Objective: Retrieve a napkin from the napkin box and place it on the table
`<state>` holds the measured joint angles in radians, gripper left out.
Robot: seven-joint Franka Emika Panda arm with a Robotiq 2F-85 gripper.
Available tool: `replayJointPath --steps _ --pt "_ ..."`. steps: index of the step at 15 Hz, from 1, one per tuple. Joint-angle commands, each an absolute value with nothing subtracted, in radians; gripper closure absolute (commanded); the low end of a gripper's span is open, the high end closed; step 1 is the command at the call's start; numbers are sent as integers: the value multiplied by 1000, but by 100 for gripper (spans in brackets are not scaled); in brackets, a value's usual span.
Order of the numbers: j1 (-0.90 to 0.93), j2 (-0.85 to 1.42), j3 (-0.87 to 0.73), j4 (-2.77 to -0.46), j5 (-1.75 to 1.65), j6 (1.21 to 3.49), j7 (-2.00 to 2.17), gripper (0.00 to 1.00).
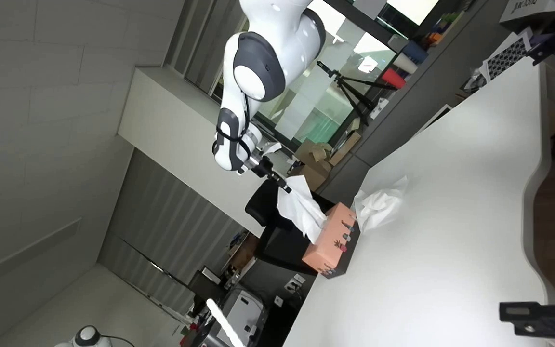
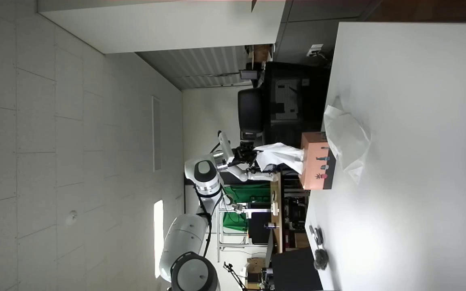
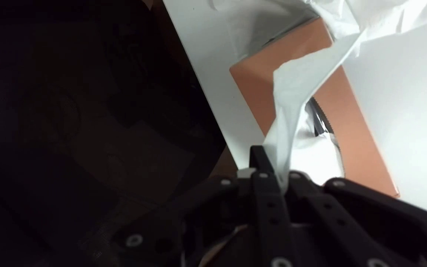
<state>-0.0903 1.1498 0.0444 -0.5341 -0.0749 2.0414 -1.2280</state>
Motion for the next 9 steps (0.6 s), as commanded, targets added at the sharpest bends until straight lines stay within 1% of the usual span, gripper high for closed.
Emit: replayJointPath --steps 1,4,9 --pt "-111 1095 13 -519 -79 1980 -1126 100" --pt "-126 1070 -37 -529 -107 1967 -1059 100" --pt "-152 1080 -107 -556 -119 1877 -979 100"
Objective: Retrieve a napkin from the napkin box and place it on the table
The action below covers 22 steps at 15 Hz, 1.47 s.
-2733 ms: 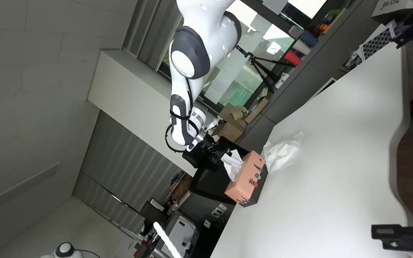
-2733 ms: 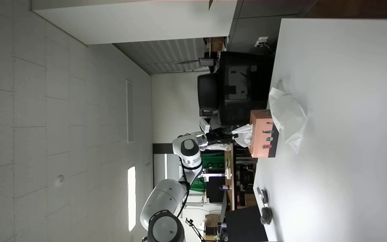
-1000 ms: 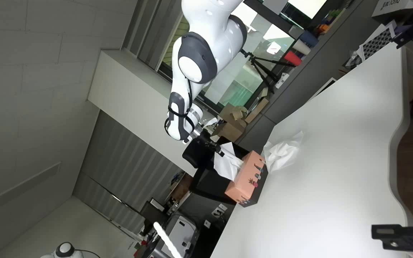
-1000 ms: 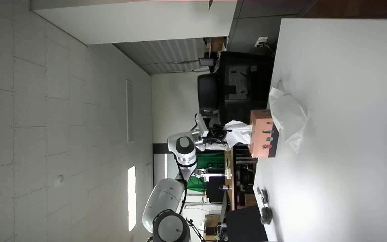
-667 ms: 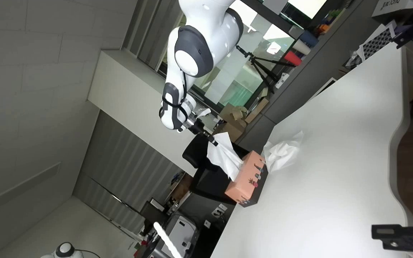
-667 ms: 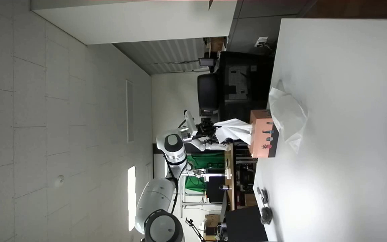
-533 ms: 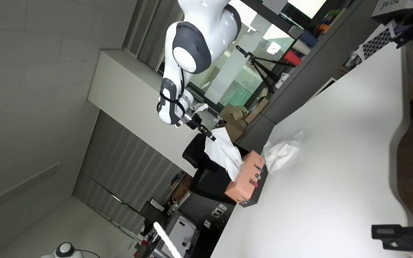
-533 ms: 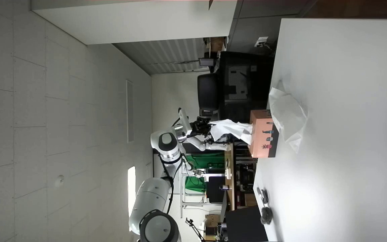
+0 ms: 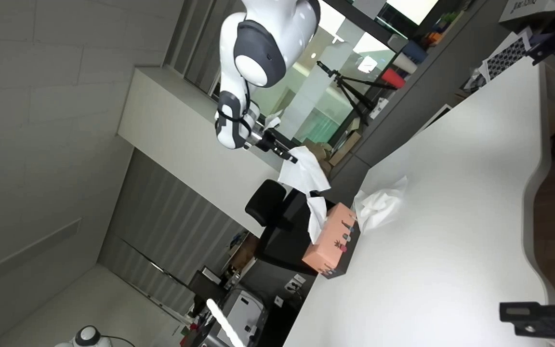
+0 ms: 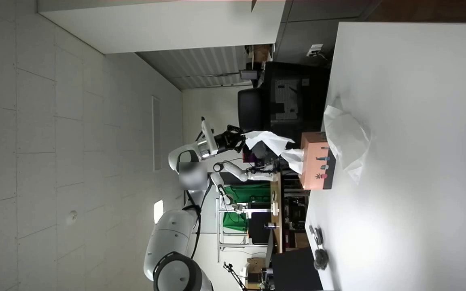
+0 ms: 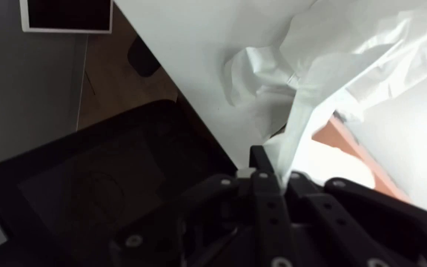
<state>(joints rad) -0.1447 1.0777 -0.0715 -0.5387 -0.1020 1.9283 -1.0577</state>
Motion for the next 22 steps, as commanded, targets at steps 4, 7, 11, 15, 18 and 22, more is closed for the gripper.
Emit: replayJointPath --steps 4,7,11,15,18,22 --pt "-179 1119 -125 -571 -95 1771 -925 100" --pt "-198 1158 -107 -574 -72 1711 -933 100" --pt "-215 1225 -100 -556 -43 1751 -959 100" --pt "-222 1289 -102 -548 -46 1822 -999 100" --pt "-229 1324 -105 -546 -47 1840 -1031 100" --pt "-233 1342 -108 -544 -46 1839 -1043 74"
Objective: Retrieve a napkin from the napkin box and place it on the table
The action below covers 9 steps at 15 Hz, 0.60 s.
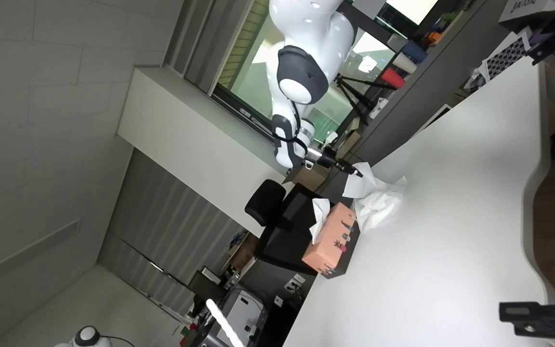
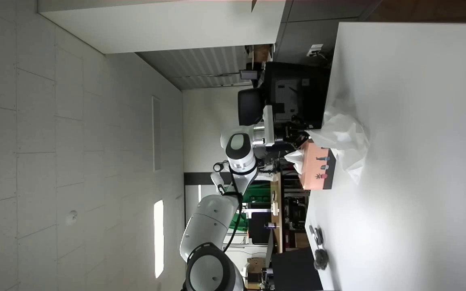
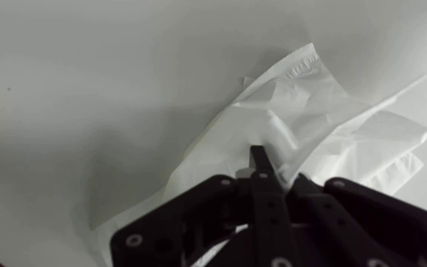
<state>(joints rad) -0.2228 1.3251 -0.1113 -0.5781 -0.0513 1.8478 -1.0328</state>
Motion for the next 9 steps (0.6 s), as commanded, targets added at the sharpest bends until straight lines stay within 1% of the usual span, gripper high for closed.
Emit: replayJointPath --steps 1,6,7,9 --pt "-235 1345 -105 -543 -45 1841 -1054 74" --pt "-250 1363 -77 -530 -16 1933 -1125 40" --pt "-199 1303 -75 -550 -20 1909 -1105 32" --pt "-167 1275 -86 -542 -41 1913 -1114 20"
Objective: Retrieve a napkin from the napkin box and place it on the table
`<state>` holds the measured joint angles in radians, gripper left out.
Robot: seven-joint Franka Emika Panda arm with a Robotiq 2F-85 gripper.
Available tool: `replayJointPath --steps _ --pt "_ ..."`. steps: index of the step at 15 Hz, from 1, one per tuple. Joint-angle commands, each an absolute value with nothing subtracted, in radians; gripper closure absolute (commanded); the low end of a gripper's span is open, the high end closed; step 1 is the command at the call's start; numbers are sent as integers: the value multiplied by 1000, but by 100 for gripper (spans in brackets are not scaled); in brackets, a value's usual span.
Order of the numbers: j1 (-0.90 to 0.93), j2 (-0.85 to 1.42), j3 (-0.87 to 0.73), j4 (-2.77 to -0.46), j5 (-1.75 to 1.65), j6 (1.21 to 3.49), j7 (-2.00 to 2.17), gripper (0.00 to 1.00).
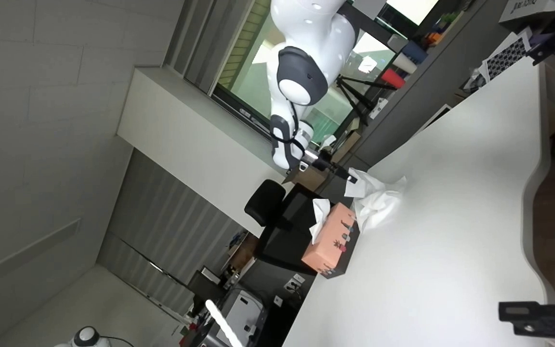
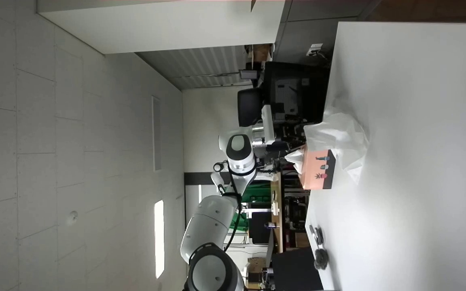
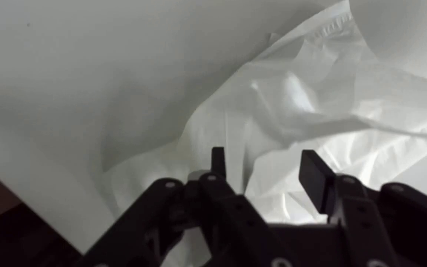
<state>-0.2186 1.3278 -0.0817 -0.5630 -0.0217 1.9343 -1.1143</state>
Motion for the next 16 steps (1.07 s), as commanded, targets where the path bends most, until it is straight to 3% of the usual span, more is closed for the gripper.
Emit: replayJointPath --steps 1,4,16 --pt "-144 1256 -99 -536 -57 1898 -1111 13" --pt "-85 1203 -119 -531 -102 1871 -1114 0" --pt "-13 1155 -128 -540 -136 1833 -1116 0"
